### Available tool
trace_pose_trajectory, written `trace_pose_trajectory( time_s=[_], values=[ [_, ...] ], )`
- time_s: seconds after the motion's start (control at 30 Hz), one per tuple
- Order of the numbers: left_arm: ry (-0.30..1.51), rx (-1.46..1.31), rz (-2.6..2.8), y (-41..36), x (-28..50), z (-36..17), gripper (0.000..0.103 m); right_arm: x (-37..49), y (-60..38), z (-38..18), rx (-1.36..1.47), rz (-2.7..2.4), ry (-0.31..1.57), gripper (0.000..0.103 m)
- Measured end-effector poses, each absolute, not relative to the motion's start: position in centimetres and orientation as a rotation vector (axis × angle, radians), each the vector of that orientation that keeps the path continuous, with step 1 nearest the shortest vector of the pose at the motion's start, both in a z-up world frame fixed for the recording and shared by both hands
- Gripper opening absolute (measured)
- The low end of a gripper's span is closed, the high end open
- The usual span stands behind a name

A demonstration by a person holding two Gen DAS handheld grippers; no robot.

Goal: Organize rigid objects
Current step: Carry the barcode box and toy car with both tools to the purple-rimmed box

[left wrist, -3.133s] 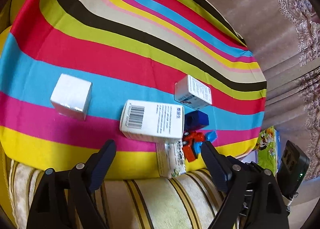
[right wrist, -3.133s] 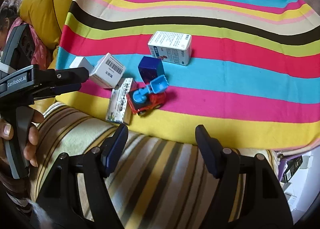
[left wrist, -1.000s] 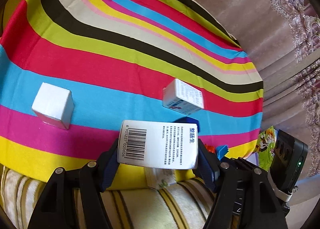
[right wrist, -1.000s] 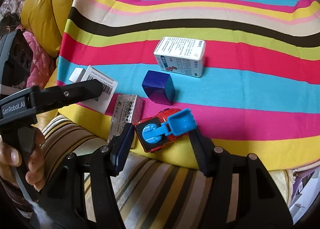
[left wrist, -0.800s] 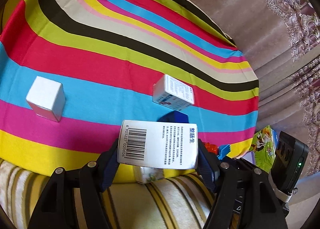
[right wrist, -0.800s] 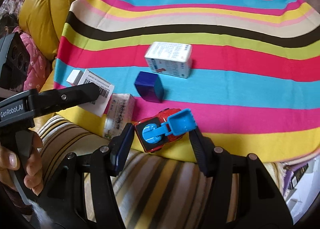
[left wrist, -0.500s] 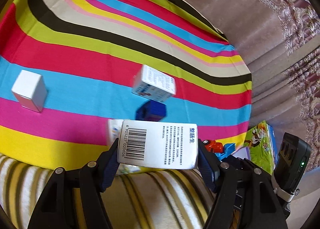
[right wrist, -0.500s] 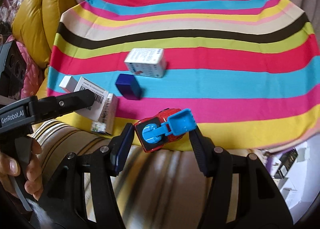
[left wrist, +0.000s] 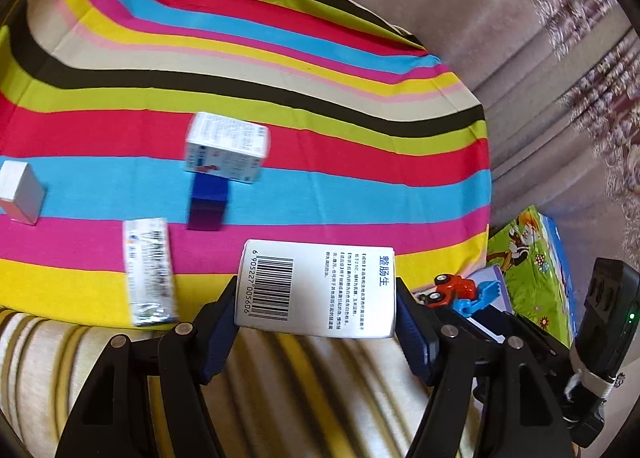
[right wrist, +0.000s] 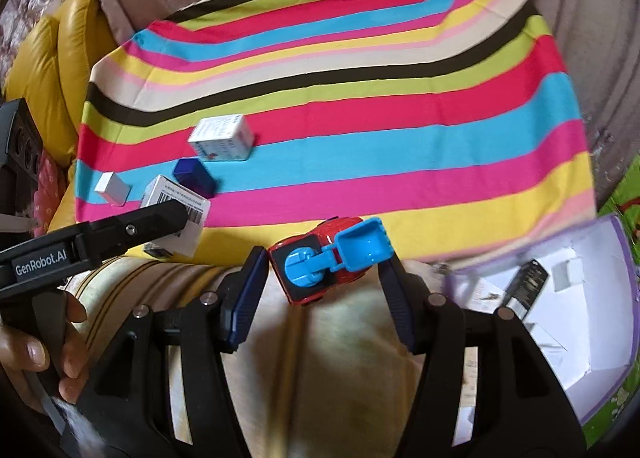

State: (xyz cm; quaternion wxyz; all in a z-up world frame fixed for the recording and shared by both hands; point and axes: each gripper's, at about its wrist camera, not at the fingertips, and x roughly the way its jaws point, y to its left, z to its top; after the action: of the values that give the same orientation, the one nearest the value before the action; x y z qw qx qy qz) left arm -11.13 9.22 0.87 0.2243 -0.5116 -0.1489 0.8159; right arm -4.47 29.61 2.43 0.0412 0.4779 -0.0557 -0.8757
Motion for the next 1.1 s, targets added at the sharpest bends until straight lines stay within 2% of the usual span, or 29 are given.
trace_pose_trajectory(
  time_s=[0.57, 1.1],
  values=[
    [-0.154, -1.347, 2.110, 21.1, -7.7, 2.1, 0.071, 2.0, 42.9, 2.1, 1.560, -2.882, -0.402, 0.061],
    [0.029, -1.349, 1.982, 29.3, -5.1, 1.2, 0.071, 4.1, 48.2, 2.3, 1.609, -3.068, -0.403, 0.061]
  ],
)
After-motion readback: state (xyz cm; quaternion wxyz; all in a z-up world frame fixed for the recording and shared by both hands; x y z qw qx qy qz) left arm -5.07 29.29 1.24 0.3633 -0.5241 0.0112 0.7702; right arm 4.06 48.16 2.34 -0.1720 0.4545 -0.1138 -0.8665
